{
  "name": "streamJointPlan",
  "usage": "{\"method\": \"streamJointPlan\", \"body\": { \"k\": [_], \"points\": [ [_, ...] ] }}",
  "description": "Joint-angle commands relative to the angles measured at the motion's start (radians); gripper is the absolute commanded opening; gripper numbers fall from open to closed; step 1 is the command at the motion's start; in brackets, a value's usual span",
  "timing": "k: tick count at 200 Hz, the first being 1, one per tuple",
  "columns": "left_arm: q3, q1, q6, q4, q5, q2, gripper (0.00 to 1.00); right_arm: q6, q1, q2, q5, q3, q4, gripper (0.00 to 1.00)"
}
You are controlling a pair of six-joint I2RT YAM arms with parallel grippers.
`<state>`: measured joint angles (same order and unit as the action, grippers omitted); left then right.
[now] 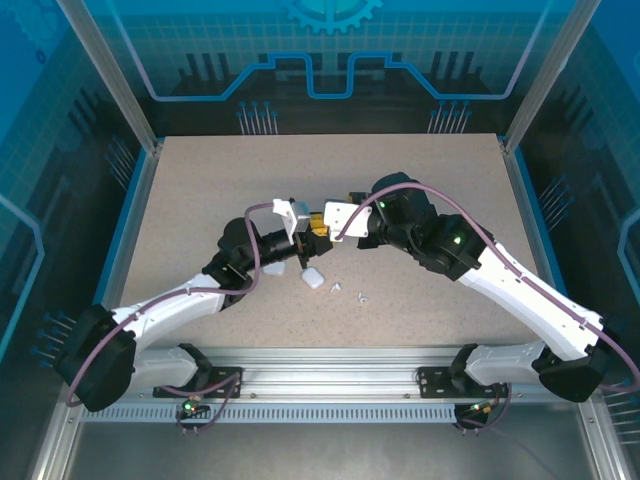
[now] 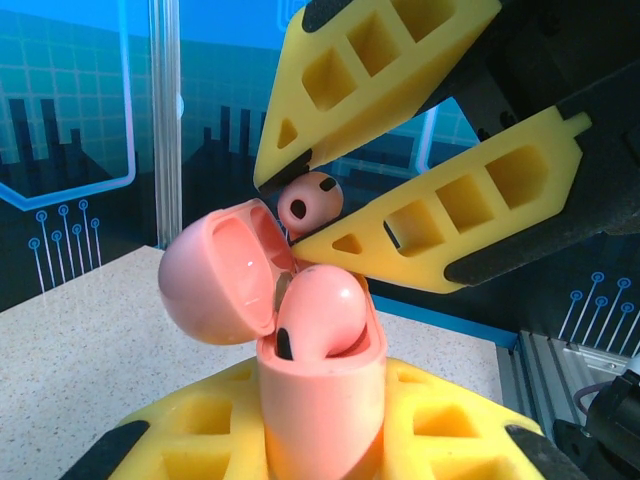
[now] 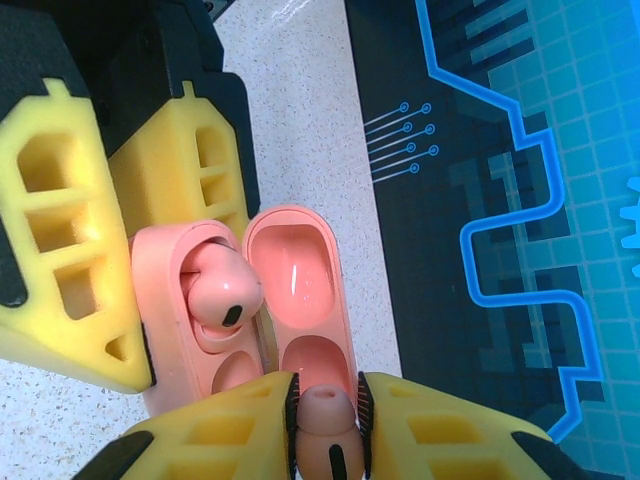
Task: Insert the wireless bluetooth earbuds into the charging case
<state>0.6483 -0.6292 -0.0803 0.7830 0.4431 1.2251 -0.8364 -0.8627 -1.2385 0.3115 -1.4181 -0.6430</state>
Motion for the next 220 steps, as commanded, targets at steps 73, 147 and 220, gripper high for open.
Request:
{"method": "streamJointPlan", "body": {
  "k": [73,147,220],
  "points": [
    [0.008,0.003,-0.003,0.058,-0.001,0.002,0.12,0.053,0.011,-0.005,-0.102,0.004,-0.102,0.27],
    [0.001,0.002,-0.002,0.073,-0.003,0.009,0.12,0.093,0.016,-0.010,-0.156,-0.019,-0.103,0.30],
    [-0.014,0.003,-0.001,0.112,-0.014,0.025,0.12,0.157,0.042,0.005,-0.269,-0.110,-0.127,0.49]
  ]
}}
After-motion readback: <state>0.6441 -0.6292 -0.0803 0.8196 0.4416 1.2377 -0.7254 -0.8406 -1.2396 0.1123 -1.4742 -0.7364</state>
